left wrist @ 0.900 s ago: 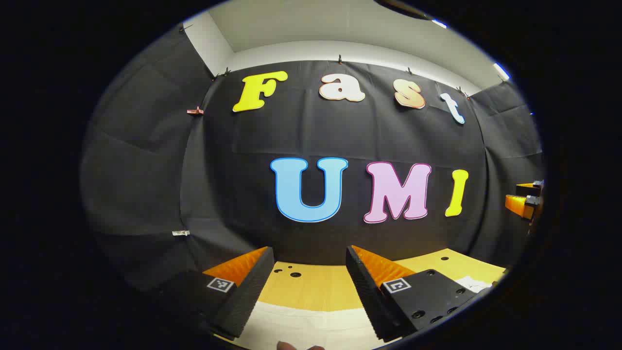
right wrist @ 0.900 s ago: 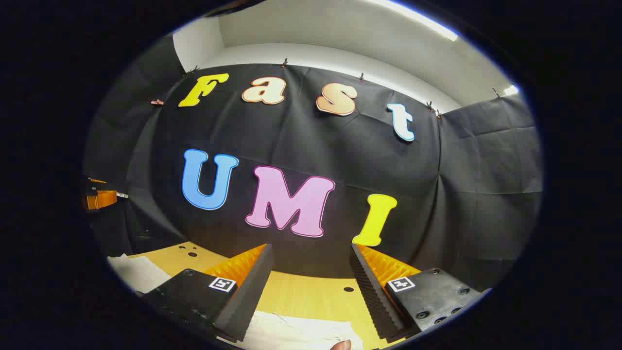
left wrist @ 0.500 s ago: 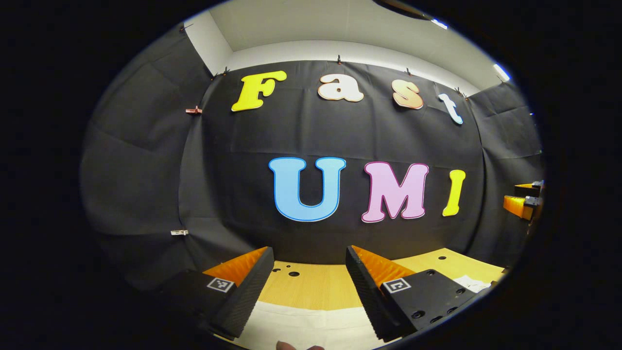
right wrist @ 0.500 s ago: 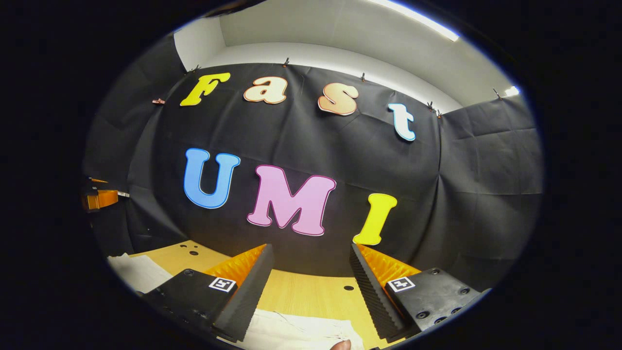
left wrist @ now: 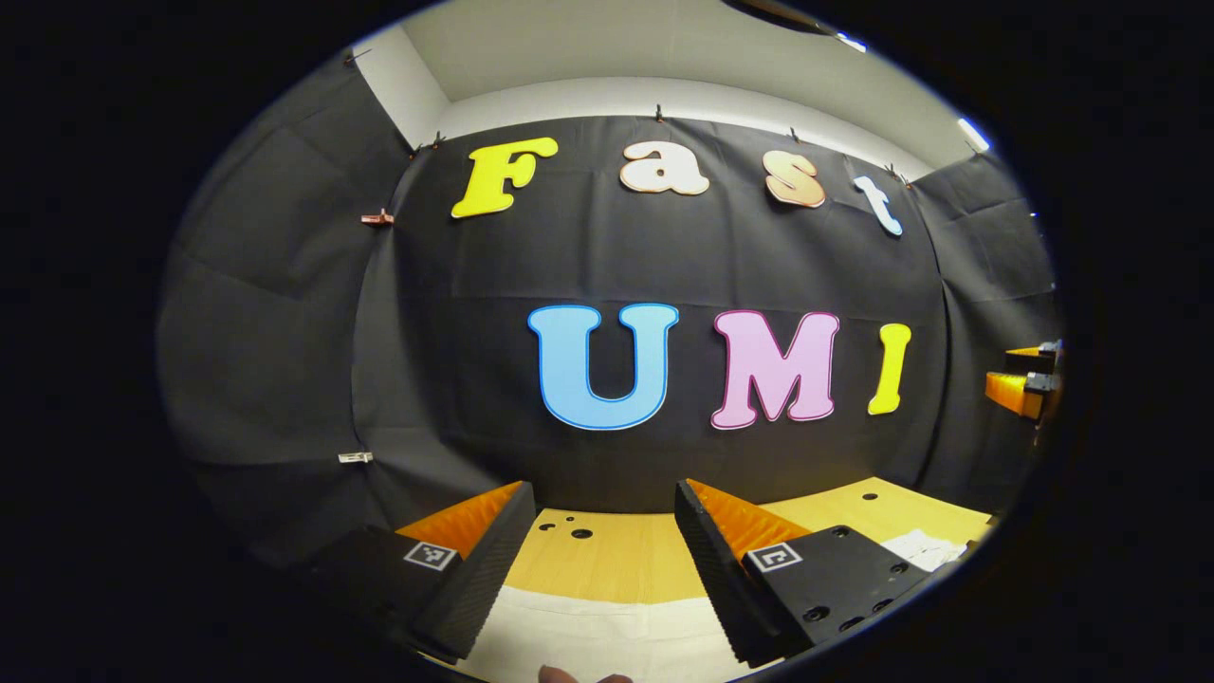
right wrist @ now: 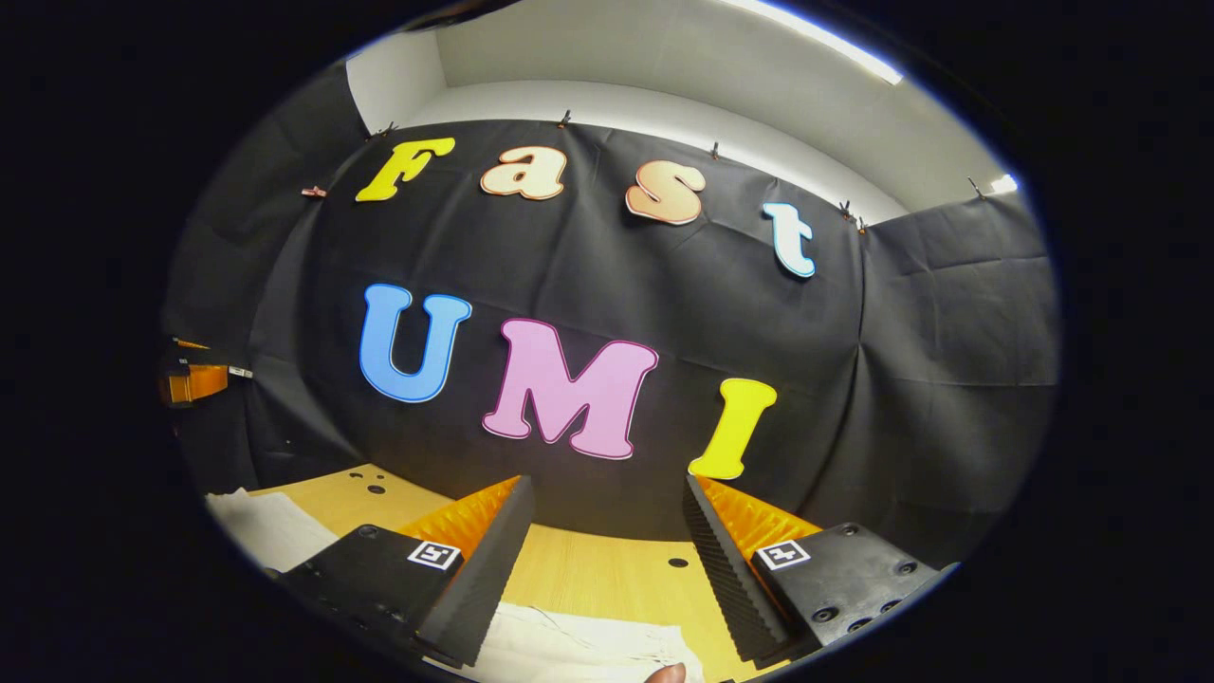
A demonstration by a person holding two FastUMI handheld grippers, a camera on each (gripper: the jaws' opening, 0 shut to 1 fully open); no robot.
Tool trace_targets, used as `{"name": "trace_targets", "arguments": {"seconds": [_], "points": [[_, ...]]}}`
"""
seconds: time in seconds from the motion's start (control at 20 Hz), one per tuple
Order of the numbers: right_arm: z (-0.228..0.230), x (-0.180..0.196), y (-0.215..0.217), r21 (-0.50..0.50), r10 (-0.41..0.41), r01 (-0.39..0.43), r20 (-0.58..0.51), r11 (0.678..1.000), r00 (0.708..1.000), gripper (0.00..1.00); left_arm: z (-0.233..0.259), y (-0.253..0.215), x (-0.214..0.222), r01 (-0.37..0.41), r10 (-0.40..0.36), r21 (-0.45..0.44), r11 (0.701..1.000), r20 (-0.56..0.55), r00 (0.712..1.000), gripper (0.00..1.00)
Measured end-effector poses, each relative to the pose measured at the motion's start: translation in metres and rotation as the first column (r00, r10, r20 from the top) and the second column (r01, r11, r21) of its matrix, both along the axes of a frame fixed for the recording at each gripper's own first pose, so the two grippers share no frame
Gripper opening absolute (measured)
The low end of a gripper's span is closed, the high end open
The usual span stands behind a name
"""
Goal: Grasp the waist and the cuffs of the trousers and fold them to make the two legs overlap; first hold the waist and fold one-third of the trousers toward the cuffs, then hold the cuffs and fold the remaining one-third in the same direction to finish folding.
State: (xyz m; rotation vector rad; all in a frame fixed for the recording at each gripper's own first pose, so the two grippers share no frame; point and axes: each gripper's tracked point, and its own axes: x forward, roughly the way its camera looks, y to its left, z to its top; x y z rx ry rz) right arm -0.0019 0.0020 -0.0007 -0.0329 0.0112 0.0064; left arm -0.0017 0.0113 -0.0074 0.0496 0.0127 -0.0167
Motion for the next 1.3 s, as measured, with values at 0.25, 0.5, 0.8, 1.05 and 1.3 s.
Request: {"name": "trace_targets", "arguments": {"seconds": [0.25, 0.5, 0.8, 1.05, 1.3], "points": [[-0.007, -0.001, -0.008, -0.057, -0.014, 0.013, -0.012, 0.998, 1.0, 0.97, -0.004, 0.027, 0.0, 0.044, -0.045, 0.168, 0.985, 0.003, 0.999, 0.96], [-0.028, -0.011, -0.022, -0.241, -0.018, 0.007, -0.042, 0.971, 0.999, 0.97, -0.035, 0.048, -0.008, 0.122, -0.109, 0.433, 0.893, -0.054, 0.993, 0.96], [-0.064, -0.039, -0.043, -0.37, -0.032, -0.017, -0.124, 0.929, 0.992, 0.97, -0.122, 0.056, -0.036, 0.318, -0.199, 0.666, 0.675, -0.25, 0.947, 0.96], [-0.102, -0.067, -0.064, -0.457, -0.041, -0.064, -0.215, 0.887, 0.976, 0.97, -0.198, 0.073, -0.061, 0.467, -0.221, 0.701, 0.539, -0.418, 0.881, 0.96], [-0.131, -0.088, -0.074, -0.483, -0.066, -0.08, -0.278, 0.872, 0.958, 0.97, -0.264, 0.091, -0.079, 0.607, -0.228, 0.703, 0.372, -0.565, 0.793, 0.95]]}}
